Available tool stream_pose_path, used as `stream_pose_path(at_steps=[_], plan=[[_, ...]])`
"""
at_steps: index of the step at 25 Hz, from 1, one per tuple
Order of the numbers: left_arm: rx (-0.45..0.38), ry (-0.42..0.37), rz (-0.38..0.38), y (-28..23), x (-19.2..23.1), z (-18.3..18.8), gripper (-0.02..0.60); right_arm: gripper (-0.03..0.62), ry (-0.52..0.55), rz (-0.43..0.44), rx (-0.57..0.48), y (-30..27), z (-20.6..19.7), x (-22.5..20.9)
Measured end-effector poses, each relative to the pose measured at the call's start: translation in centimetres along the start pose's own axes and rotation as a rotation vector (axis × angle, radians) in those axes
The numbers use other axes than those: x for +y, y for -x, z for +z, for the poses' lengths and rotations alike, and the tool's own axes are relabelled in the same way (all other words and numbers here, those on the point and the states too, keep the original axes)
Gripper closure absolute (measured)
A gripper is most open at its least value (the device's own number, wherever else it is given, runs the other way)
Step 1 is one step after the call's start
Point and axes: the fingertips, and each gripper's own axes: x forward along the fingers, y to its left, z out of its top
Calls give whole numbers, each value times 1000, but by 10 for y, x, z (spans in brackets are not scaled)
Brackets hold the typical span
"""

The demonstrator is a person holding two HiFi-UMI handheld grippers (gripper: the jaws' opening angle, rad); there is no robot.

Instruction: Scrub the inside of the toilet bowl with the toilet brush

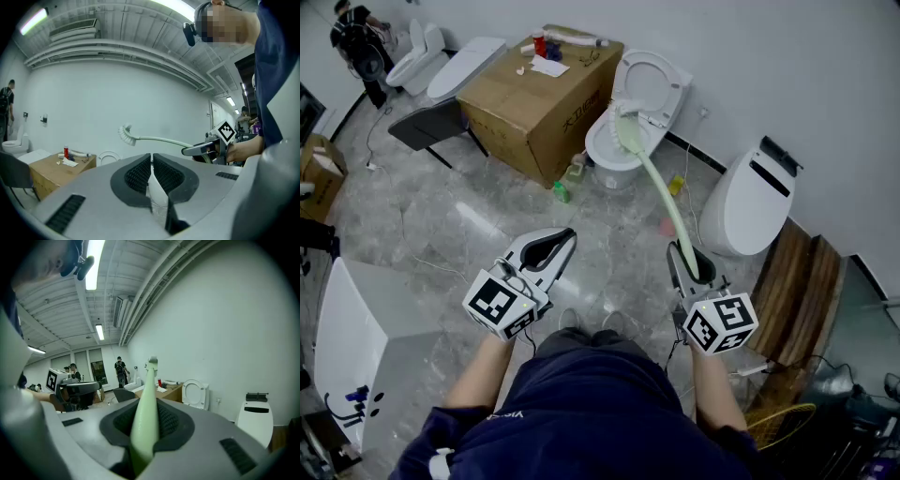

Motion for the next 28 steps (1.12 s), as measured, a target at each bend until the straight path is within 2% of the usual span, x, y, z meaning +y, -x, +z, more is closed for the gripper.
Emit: stream_pose_path(at_steps=[28], plan=[[18,10,23,-27,-12,-6,539,526,-28,23,10,4,-12,-28]])
